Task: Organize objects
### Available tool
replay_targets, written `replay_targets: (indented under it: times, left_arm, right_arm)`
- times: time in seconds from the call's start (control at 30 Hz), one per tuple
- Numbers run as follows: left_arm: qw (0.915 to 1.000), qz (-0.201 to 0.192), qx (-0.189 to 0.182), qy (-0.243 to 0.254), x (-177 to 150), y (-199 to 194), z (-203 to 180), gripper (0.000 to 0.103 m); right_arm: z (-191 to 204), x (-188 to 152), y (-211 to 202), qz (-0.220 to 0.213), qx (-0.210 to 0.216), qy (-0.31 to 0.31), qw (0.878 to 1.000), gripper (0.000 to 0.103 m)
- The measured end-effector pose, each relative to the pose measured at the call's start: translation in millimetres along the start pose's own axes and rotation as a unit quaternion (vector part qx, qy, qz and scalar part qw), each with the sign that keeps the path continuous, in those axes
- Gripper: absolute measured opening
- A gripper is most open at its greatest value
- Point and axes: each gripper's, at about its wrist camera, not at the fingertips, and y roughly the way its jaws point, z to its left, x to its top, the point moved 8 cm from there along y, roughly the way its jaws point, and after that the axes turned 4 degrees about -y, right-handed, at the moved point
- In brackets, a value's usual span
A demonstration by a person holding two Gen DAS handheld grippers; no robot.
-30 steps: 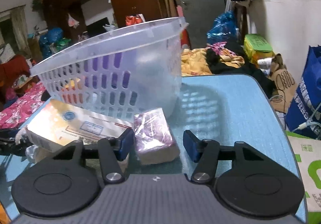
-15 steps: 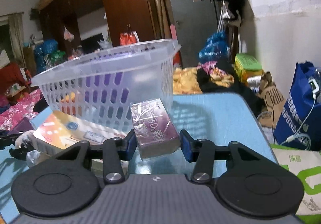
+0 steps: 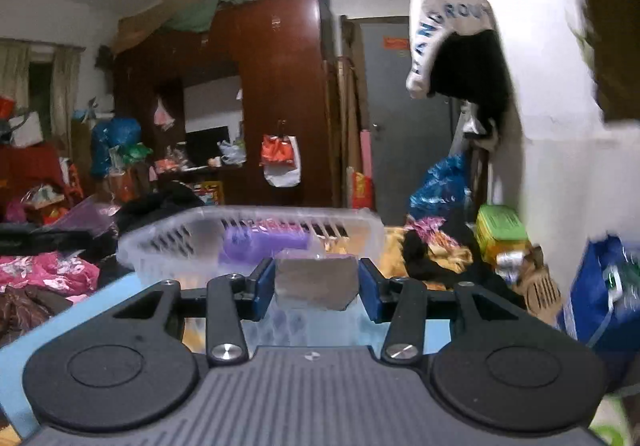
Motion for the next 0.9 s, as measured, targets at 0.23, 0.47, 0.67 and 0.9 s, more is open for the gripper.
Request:
replay_targets:
  times: [0.23, 0.47, 0.67, 0.9]
  left_arm:
    - [0.9945, 0.089, 0.052, 0.017, 19.2, 83.2, -3.5, 0.051]
    - [0.9873, 0.142, 0.064, 0.033, 0.9, 110.4, 3.4, 0.058]
    - [0.9916, 0.116, 0.048, 0.03, -7.0, 94.9, 0.2, 0.093]
    - [0.9981, 0.051, 0.017, 0.03, -19.6, 25.5, -10.0, 0.093]
  right_arm:
    - [11.7, 44.0, 65.0, 0.063, 0.003, -0.012, 0.998, 0.047]
    - [14.4, 27.9, 96.2, 0.105, -0.007, -0.028, 0.994, 0.05]
    - [23.3, 21.0, 80.7, 0.092, -0.012, -0.047, 0.995, 0.103]
    - [12.9, -6.9, 17.7, 0.061, 0.022, 0.001, 0.998, 0.103]
